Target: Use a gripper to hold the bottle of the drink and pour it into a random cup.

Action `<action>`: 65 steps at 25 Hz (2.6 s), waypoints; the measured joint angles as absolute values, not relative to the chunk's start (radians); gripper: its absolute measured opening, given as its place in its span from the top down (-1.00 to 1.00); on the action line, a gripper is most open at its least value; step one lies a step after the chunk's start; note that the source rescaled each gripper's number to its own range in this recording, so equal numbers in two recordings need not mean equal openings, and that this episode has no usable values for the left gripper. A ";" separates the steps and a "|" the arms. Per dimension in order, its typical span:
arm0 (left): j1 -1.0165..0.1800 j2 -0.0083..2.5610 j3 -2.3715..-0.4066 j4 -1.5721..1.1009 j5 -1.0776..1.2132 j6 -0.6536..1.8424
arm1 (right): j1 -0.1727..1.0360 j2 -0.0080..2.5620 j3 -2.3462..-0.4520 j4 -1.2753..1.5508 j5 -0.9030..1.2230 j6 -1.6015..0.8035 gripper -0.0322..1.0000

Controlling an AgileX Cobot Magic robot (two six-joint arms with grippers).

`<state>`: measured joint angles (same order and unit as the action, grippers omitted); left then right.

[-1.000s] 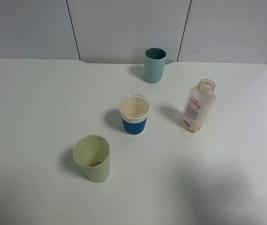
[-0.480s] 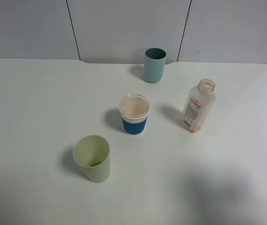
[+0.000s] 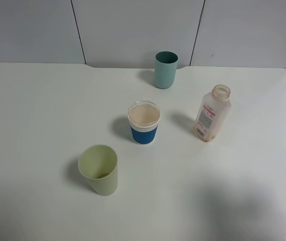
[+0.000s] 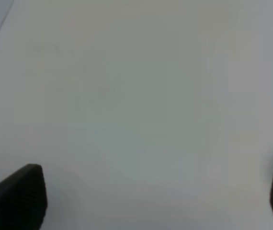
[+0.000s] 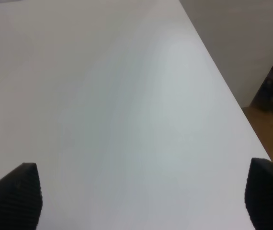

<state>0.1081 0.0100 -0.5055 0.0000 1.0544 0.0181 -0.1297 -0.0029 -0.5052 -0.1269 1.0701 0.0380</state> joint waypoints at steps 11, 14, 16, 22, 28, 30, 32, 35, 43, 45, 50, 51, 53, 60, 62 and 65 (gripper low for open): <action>0.108 0.010 -0.506 0.000 1.054 0.018 | -0.130 -0.003 -0.505 -0.127 1.070 0.038 -0.53; 0.108 0.010 -0.506 0.000 1.054 0.018 | -0.130 -0.003 -0.505 -0.127 1.070 0.038 -0.53; 0.108 0.010 -0.506 0.000 1.054 0.018 | -0.130 -0.003 -0.505 -0.127 1.070 0.038 -0.53; 0.108 0.010 -0.506 0.000 1.054 0.018 | -0.130 -0.003 -0.505 -0.109 1.070 0.041 -0.53; 0.108 0.010 -0.506 0.000 1.054 0.018 | -0.079 -0.003 -0.505 -0.074 1.070 0.036 -0.53; 0.108 0.010 -0.506 0.000 1.054 0.018 | -0.057 -0.003 -0.505 -0.071 1.070 0.034 -0.53; 0.108 0.010 -0.506 0.000 1.054 0.018 | -0.045 -0.003 -0.505 -0.066 1.070 0.034 -0.53; 0.108 0.010 -0.506 0.000 1.054 0.018 | -0.040 -0.003 -0.505 -0.065 1.070 0.034 -0.53; 0.108 0.010 -0.506 0.000 1.054 0.018 | -0.040 -0.003 -0.505 -0.065 1.070 0.034 -0.53; 0.108 0.010 -0.506 0.000 1.054 0.018 | -0.040 -0.003 -0.505 -0.065 1.070 0.034 -0.53; 0.108 0.010 -0.506 0.000 1.054 0.018 | -0.040 -0.003 -0.505 -0.065 1.070 0.034 -0.53; 0.108 0.010 -0.506 0.000 1.054 0.018 | -0.040 -0.003 -0.505 -0.065 1.070 0.034 -0.53; 0.108 0.010 -0.506 0.000 1.054 0.018 | -0.040 -0.003 -0.505 -0.065 1.070 0.034 -0.53; 0.108 0.010 -0.506 0.000 1.054 0.018 | -0.040 -0.003 -0.505 -0.065 1.070 0.034 -0.53; 0.108 0.010 -0.506 0.000 1.054 0.018 | -0.040 -0.003 -0.505 -0.065 1.070 0.034 -0.53; 0.108 0.010 -0.506 0.000 1.054 0.018 | -0.040 -0.003 -0.505 -0.065 1.070 0.034 -0.53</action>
<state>0.1081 0.0100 -0.5055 0.0000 1.0544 0.0181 -0.0405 -0.0029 -0.5052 -0.0654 1.0701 0.0345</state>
